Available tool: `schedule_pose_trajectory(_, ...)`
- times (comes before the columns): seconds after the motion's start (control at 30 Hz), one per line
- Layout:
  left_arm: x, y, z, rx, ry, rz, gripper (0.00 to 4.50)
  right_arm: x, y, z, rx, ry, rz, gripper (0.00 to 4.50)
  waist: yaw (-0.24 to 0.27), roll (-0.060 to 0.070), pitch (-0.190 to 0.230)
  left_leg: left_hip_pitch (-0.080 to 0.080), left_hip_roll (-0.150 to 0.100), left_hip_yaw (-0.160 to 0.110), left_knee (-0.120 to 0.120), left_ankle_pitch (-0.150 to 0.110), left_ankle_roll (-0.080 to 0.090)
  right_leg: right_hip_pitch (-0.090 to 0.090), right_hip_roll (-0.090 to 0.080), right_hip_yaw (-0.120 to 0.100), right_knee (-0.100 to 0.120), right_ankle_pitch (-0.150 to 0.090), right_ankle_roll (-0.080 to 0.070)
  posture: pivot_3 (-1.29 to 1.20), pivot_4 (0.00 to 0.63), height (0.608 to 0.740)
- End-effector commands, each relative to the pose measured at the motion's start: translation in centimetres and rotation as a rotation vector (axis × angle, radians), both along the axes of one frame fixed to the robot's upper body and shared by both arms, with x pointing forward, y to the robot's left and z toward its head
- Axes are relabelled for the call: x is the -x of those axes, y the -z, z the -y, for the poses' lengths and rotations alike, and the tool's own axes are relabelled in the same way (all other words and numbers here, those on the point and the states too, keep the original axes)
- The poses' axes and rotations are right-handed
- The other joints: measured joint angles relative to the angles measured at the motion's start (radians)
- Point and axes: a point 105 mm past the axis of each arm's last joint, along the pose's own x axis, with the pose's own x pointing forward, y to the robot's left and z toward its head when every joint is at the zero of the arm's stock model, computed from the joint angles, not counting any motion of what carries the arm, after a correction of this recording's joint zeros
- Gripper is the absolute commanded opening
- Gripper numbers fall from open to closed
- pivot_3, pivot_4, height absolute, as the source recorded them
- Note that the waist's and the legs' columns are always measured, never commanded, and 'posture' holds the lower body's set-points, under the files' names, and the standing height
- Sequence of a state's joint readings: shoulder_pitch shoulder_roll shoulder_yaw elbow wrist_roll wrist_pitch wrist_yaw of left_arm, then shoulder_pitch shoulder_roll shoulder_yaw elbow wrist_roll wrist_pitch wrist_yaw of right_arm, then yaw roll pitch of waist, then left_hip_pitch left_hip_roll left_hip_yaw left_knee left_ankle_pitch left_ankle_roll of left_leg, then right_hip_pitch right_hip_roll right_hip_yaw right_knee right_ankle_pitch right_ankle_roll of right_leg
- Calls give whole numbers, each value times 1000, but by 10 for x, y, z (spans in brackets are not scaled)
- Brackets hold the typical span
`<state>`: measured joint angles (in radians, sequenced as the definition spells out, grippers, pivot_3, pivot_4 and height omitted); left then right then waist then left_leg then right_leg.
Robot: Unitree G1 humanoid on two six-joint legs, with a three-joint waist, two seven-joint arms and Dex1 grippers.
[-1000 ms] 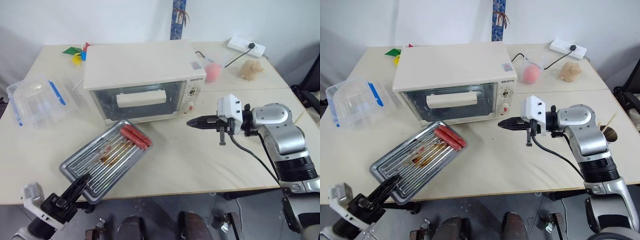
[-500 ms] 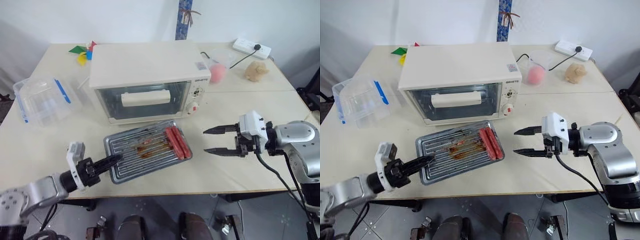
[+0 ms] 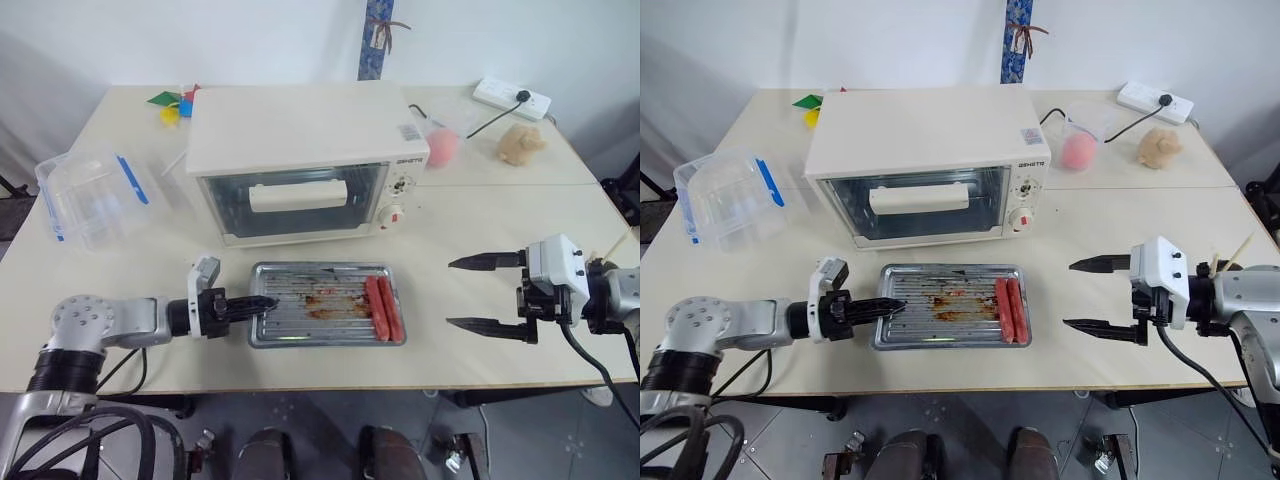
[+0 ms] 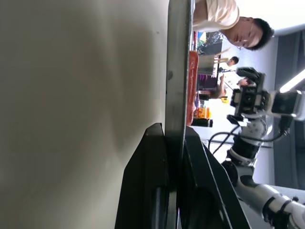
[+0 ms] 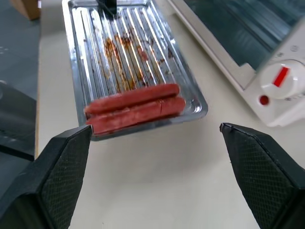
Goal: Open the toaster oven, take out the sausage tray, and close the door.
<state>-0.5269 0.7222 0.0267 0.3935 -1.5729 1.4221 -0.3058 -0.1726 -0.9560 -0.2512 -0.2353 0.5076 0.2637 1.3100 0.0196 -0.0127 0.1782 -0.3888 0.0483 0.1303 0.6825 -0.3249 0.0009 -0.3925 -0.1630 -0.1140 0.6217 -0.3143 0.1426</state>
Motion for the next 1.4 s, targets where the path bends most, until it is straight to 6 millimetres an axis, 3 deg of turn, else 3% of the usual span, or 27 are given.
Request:
schedule_pose_trajectory(0.03,0,2,7,-13,60,-1,0,4,-12,-1,6,8,56,4455,4,0,0,0,0,0,0,0,0,0,0,0,0,0,0,0,150,740)
schedule_pose_trajectory(0.4,-12,17,8,-67,53,-41,0,6,-6,-4,-5,39,53,4455,11,2,-1,0,0,-1,1,1,1,2,0,0,0,1,1,0,150,740)
schedule_pose_trajectory(0.7,-12,12,1,-92,47,-24,2670,1,-6,-4,1,42,55,4500,4,2,-1,1,0,0,0,2,1,1,0,0,0,1,1,0,150,740)
schedule_pose_trajectory(0.9,-8,0,-17,-147,35,28,4450,-2,-8,-5,9,23,56,4500,0,1,-1,1,0,0,0,2,1,1,0,0,1,1,1,0,150,740)
schedule_pose_trajectory(0.97,-4,-7,-26,-189,35,70,4483,-3,-6,-5,22,12,53,4500,-6,1,-1,1,0,0,0,2,1,1,0,0,1,1,1,0,150,740)
schedule_pose_trajectory(1.17,8,-41,-60,-305,0,298,4483,-6,0,-7,48,-40,35,4500,-21,-1,1,0,1,0,-1,2,0,-2,0,0,2,1,1,0,150,740)
schedule_pose_trajectory(1.23,7,-57,-65,-314,-27,525,4483,-8,2,-7,59,-46,37,4500,-22,-1,1,0,1,0,-1,1,0,-2,0,0,1,1,1,0,150,740)
schedule_pose_trajectory(1.3,11,-81,-67,-264,-58,857,4483,-11,5,-6,69,-45,39,4500,-19,-1,1,-1,1,0,-1,1,0,-2,-1,0,0,1,1,0,150,740)
schedule_pose_trajectory(1.4,25,-72,-69,-341,17,1059,4483,-14,7,-4,56,-43,35,4500,-19,-1,1,-2,1,0,0,1,0,-2,-1,-1,-1,1,1,0,150,740)
